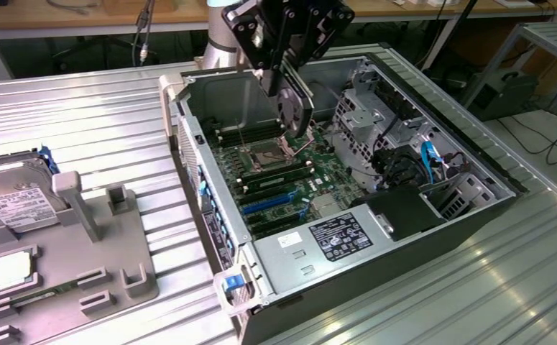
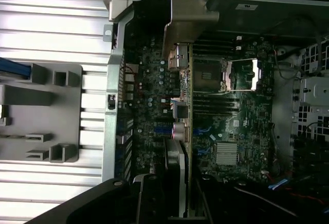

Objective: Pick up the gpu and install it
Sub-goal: 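Pick up the gpu and move the gpu toward the slot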

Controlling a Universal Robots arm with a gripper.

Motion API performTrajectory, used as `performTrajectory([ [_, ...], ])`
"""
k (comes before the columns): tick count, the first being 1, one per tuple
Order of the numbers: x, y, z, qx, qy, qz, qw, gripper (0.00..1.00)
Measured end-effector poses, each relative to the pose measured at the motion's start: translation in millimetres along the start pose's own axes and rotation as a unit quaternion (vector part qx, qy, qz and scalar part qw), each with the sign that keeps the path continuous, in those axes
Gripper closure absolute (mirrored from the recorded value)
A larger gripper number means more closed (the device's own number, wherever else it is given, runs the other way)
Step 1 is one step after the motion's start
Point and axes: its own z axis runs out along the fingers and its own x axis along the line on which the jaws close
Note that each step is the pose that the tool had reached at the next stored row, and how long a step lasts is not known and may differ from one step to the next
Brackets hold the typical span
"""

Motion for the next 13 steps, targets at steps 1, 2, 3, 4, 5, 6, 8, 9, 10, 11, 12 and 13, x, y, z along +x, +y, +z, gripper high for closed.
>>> performTrajectory([
  [1, -1.7, -0.1, 0.1, 0.0000, 0.0000, 0.000, 1.0000, 0.72],
  [2, -3.4, -0.2, 0.1, 0.0000, 0.0000, 0.000, 1.0000, 0.72],
  [3, -4.9, -0.3, 0.2, 0.0000, 0.0000, 0.000, 1.0000, 0.72],
  [4, -5.8, -0.4, 0.2, 0.0000, 0.0000, 0.000, 1.0000, 0.72],
  [5, -6.2, -0.5, 0.2, 0.0000, 0.0000, 0.000, 1.0000, 0.72],
  [6, -6.4, -0.5, 0.2, 0.0000, 0.0000, 0.000, 1.0000, 0.72],
  [8, -7.5, -0.5, 0.2, 0.0000, 0.0000, 0.000, 1.0000, 0.72],
  [9, -8.0, -0.5, 0.3, 0.0000, 0.0000, 0.000, 1.0000, 0.72],
  [10, -9.4, -0.5, 0.3, 0.0000, 0.0000, 0.000, 1.0000, 0.72],
  [11, -10.5, -0.6, 0.3, 0.0000, 0.0000, 0.000, 1.0000, 0.72],
  [12, -11.4, -0.7, 0.3, 0.0001, 0.0000, 0.000, 1.0000, 0.72],
  [13, -12.3, -0.7, 0.3, 0.0000, 0.0000, 0.000, 1.0000, 0.72],
])
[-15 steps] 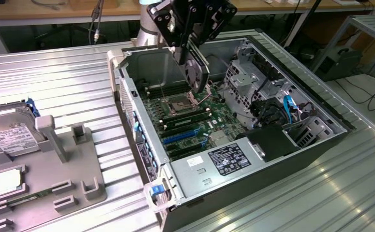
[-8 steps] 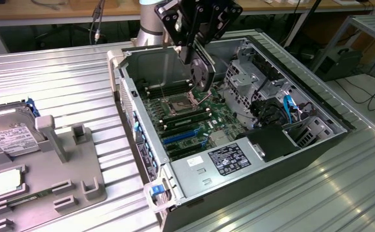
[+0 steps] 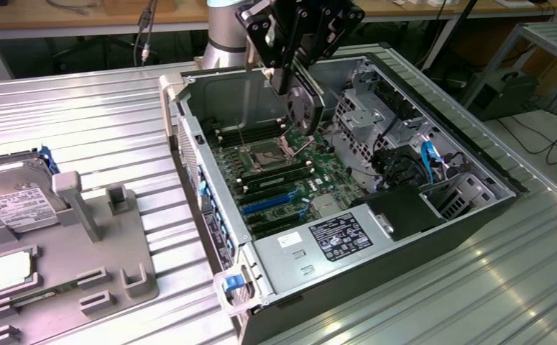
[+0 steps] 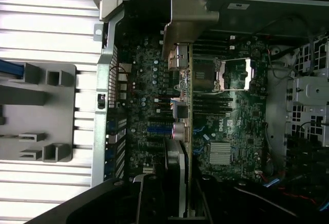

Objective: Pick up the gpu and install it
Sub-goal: 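Pick up the gpu and move the gpu toward the slot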

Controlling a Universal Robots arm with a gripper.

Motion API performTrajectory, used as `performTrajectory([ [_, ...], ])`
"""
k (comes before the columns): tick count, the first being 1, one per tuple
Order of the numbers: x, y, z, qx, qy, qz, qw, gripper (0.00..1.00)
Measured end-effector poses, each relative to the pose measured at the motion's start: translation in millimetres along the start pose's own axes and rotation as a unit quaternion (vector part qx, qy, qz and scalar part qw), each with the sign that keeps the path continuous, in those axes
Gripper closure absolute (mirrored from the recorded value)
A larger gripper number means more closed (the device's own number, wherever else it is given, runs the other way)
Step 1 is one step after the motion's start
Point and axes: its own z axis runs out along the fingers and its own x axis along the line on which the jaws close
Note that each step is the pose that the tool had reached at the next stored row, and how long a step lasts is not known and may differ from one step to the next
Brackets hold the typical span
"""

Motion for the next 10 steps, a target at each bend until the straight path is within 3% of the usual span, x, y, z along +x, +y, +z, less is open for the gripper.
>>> performTrajectory([
  [10, -8.0, -0.5, 0.2, -0.0001, 0.0000, 0.000, 1.0000, 0.72],
])
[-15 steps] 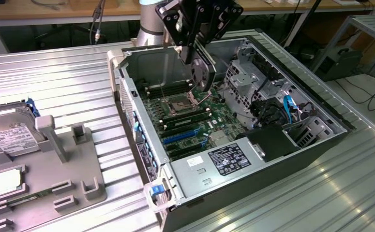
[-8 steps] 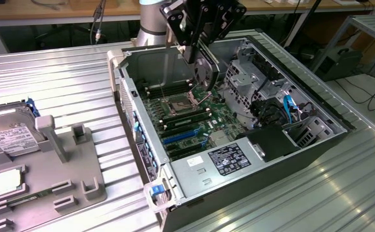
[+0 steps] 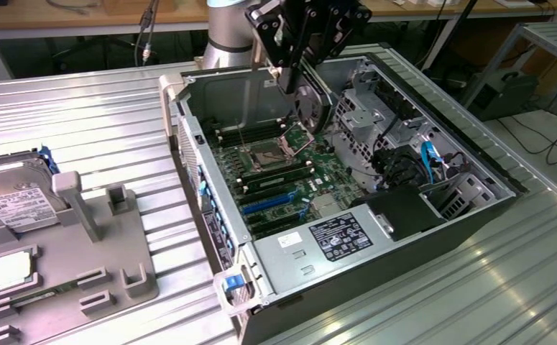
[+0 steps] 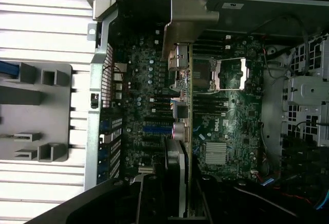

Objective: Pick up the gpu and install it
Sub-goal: 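Pick up the gpu and move the gpu toward the slot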

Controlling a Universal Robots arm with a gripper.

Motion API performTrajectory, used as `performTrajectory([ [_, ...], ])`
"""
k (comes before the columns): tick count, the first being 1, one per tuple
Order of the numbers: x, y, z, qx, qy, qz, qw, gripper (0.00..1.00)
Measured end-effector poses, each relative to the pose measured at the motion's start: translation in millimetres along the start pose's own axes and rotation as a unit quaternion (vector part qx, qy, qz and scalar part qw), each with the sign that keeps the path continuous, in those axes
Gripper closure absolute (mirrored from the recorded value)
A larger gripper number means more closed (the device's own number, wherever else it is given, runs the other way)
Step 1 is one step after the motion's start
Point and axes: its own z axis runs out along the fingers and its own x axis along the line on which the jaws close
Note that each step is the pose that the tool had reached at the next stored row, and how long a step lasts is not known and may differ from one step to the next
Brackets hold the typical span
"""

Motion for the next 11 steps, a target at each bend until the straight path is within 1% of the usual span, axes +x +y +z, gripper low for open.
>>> performTrajectory([
  [11, -9.7, -0.5, 0.2, 0.0000, 0.0000, 0.000, 1.0000, 0.72],
])
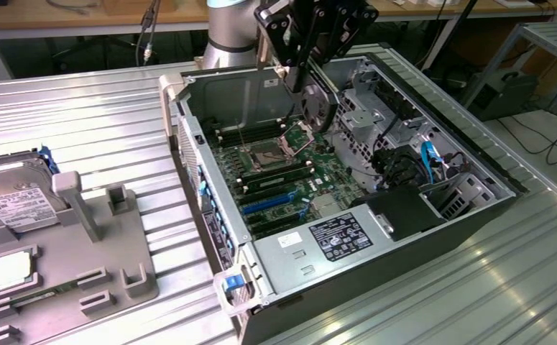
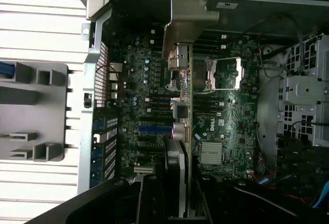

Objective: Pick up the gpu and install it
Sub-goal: 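Pick up the gpu and move the gpu toward the slot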

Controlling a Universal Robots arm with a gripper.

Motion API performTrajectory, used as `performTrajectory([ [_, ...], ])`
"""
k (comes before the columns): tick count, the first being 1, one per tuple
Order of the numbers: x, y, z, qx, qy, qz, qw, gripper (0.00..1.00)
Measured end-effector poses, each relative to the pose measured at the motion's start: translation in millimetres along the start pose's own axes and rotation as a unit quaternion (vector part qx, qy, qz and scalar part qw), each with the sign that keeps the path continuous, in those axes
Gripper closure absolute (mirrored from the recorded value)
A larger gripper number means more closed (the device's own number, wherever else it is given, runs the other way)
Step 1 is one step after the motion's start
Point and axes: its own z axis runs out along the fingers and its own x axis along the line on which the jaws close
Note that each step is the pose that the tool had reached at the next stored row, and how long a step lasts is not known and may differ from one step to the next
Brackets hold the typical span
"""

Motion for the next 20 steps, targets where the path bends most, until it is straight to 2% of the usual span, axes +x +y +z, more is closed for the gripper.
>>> performTrajectory([
  [20, -21.7, -1.3, 0.6, 0.0001, 0.0000, 0.000, 1.0000, 0.72],
])
